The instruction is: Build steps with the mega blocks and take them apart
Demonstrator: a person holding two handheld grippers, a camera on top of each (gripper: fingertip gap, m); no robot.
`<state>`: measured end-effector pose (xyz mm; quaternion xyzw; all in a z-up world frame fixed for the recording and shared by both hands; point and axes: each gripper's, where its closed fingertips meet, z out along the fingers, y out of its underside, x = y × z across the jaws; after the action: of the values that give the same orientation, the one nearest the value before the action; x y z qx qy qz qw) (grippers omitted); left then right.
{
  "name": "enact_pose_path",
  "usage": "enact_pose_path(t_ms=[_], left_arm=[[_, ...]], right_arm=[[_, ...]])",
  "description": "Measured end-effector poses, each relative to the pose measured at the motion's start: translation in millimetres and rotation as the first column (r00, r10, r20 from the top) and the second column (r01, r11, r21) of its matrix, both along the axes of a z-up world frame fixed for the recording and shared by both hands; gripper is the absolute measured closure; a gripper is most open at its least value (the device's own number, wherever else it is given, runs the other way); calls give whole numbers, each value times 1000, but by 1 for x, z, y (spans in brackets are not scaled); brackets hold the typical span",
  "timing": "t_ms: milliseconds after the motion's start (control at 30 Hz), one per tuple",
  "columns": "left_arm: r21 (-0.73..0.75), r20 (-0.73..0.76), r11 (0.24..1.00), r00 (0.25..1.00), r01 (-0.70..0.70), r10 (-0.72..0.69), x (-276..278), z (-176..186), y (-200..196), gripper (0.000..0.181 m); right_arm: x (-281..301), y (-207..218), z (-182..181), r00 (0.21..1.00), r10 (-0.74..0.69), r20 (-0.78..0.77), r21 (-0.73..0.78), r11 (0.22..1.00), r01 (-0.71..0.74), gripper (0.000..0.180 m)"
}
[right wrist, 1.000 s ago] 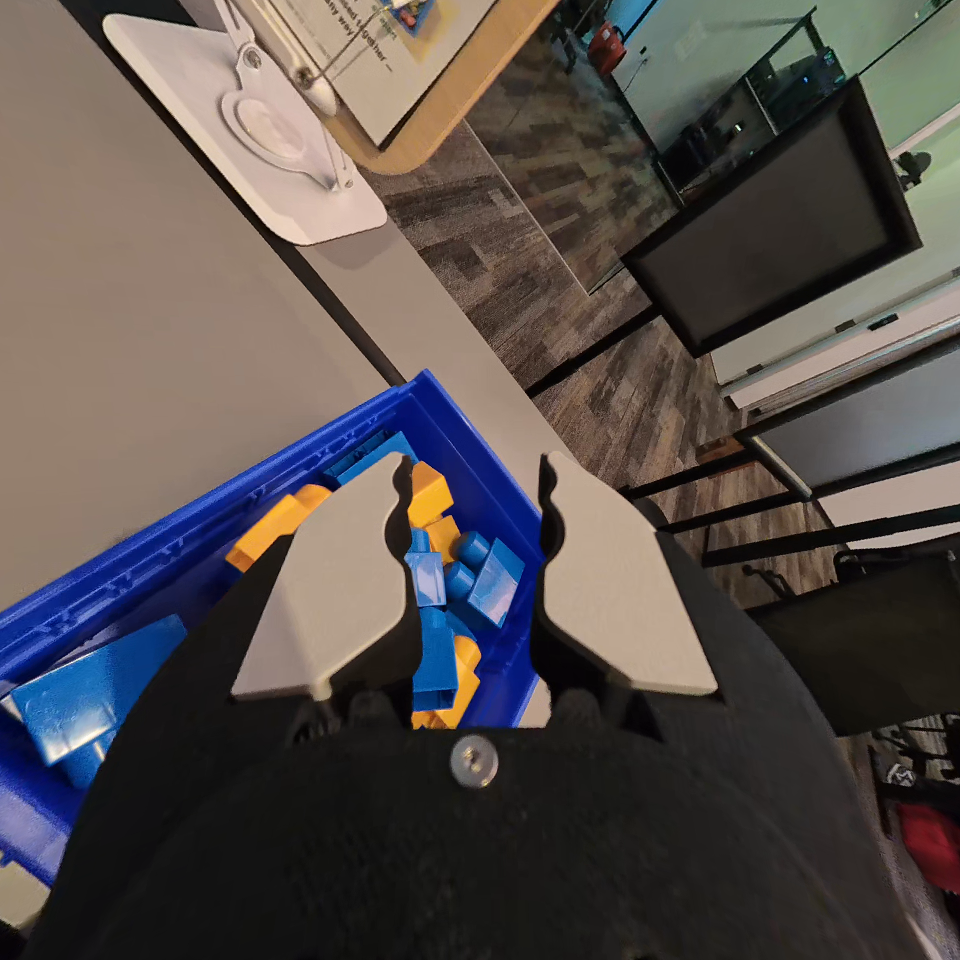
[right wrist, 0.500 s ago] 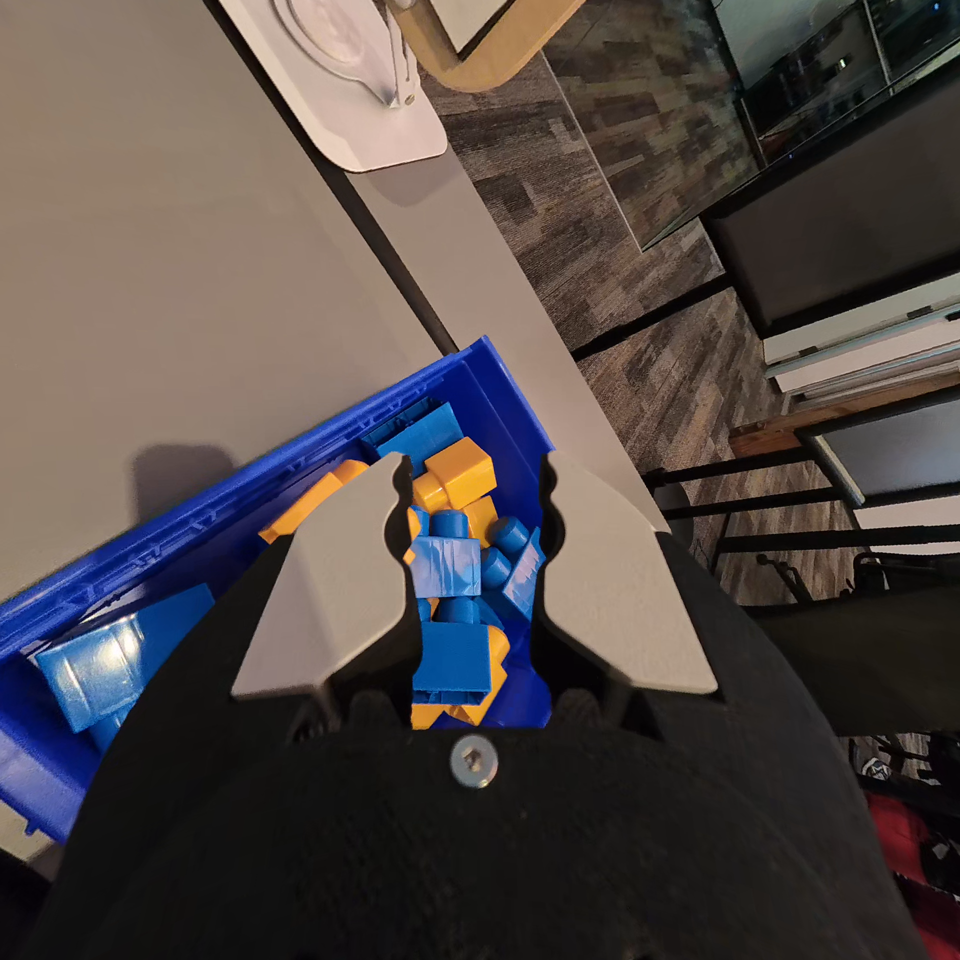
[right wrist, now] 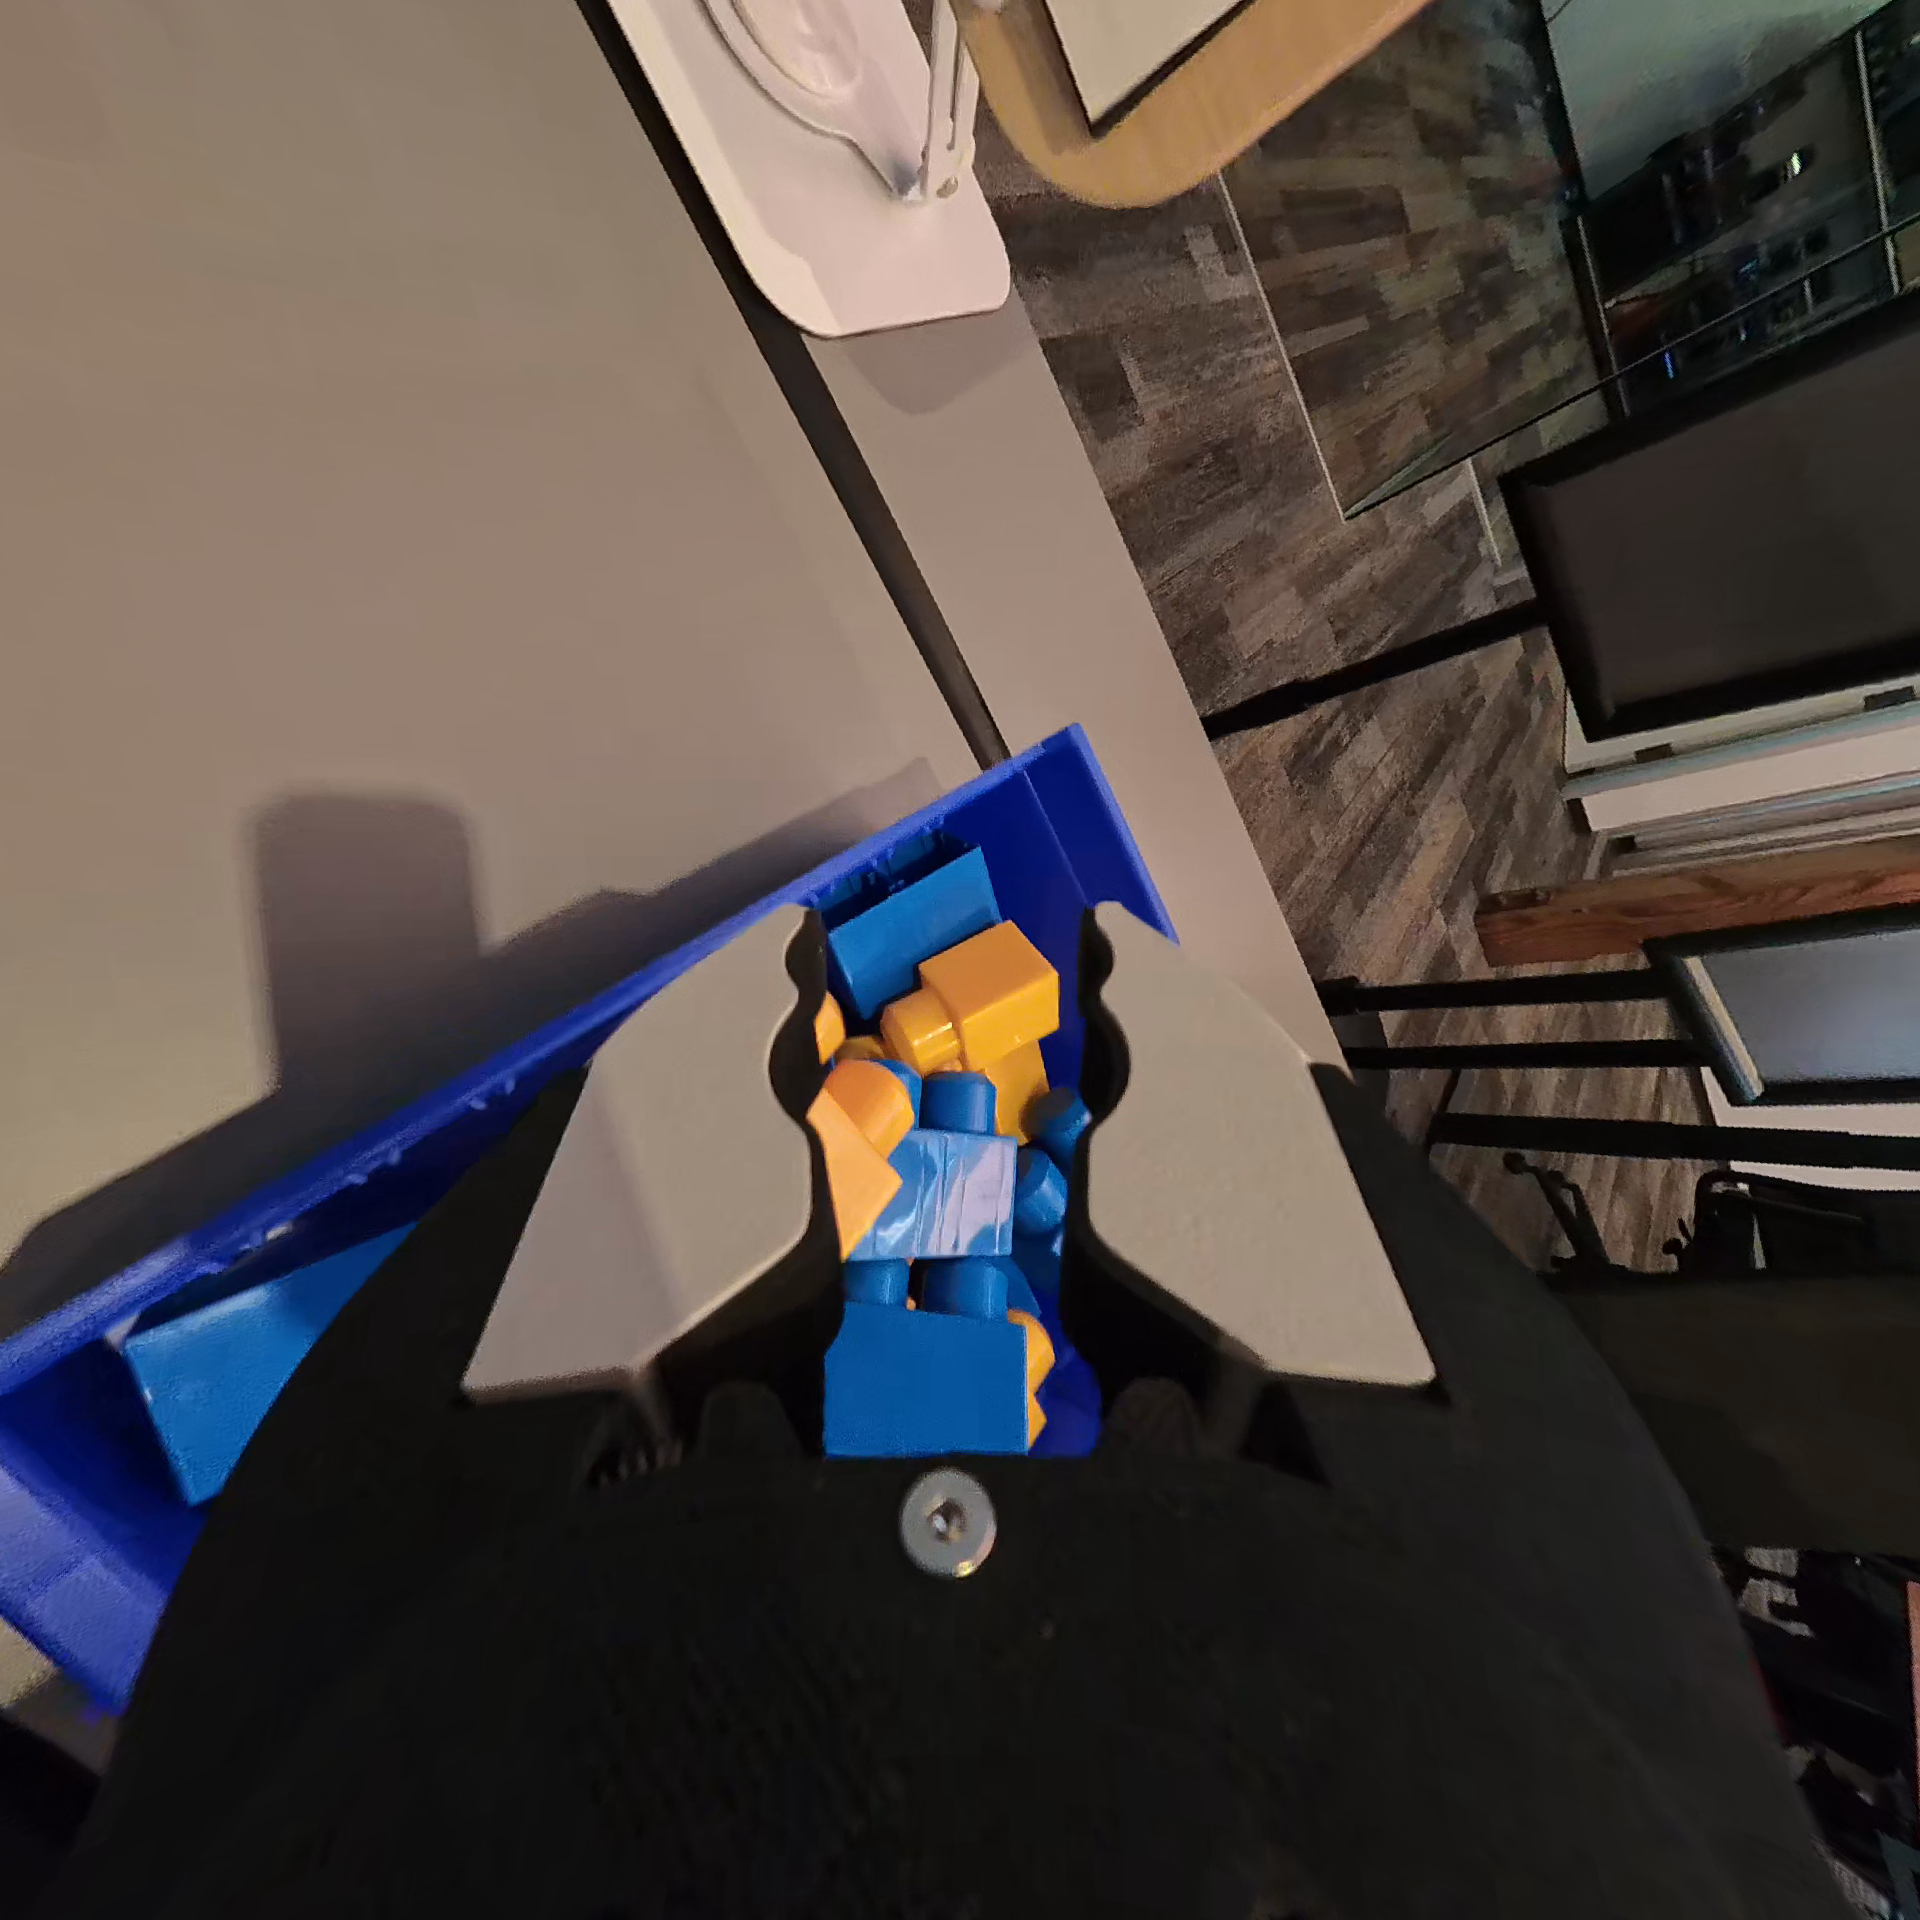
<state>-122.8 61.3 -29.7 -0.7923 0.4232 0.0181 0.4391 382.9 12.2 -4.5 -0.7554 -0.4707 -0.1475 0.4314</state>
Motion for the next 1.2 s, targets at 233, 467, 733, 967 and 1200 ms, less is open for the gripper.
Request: enact_pose_path(t_ms=[233,467,733,967,1200], left_arm=[[178,336,976,925,124,-179,61,112,-52,132],[128,695,815,535,565,-480,203,156,-148,132],[68,767,714,421,697,-484,260,135,-173,134],[150,729,655,364,741,-579,262,136,-187,144],[180,708,695,399,696,-583,255,149,-183,144]], right_arm=[[-72,-12,23,983,173,-54,122,979,-166,132],[-227,-96,73,628,598,-499,331,801,-500,111],[-253,-123,74,328,508,-796,206,738,-642,142],[-251,-139,77,129,352,-927,111,586,-803,143],[-248,-139,77,151,352,-924,88,577,-812,143]])
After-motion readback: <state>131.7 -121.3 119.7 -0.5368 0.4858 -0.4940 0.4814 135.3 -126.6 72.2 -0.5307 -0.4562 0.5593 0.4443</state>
